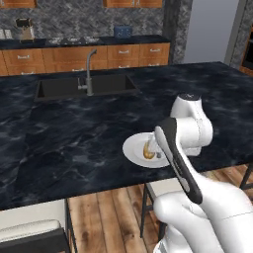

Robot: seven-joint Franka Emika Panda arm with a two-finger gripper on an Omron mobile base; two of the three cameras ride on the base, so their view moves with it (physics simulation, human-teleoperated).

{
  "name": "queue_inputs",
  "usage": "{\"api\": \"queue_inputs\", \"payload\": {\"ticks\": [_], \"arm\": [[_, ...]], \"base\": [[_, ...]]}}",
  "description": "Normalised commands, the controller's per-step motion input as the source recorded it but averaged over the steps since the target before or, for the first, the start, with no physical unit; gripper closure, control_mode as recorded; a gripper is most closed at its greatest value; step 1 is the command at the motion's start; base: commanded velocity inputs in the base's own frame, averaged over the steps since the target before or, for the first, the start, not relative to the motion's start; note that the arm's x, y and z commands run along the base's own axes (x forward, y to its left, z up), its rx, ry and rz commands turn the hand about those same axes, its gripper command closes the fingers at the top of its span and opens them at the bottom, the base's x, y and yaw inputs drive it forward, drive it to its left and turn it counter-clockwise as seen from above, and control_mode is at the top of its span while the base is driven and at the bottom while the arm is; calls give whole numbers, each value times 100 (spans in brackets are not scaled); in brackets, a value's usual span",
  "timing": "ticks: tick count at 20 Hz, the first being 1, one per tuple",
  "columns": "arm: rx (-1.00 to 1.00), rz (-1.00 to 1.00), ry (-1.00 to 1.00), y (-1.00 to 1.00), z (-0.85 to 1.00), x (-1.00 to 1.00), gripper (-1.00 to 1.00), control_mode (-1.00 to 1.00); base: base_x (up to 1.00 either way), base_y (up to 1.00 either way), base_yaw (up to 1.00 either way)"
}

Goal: Move the hot dog bun to the plate on the dining table and place the condiment next to that plate. Then navigate to the fridge and take the sausage and place it on the plate as well.

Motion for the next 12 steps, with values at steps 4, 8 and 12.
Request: {"api": "queue_inputs", "payload": {"ticks": [4,8,12], "arm": [[-13,9,-53,0,40,-100,-100,-100],[-7,13,-48,-1,50,-82,-100,-100],[-1,5,-22,-10,18,-33,-100,-100]], "base": [[0,0,0],[0,0,0],[0,0,0]]}}
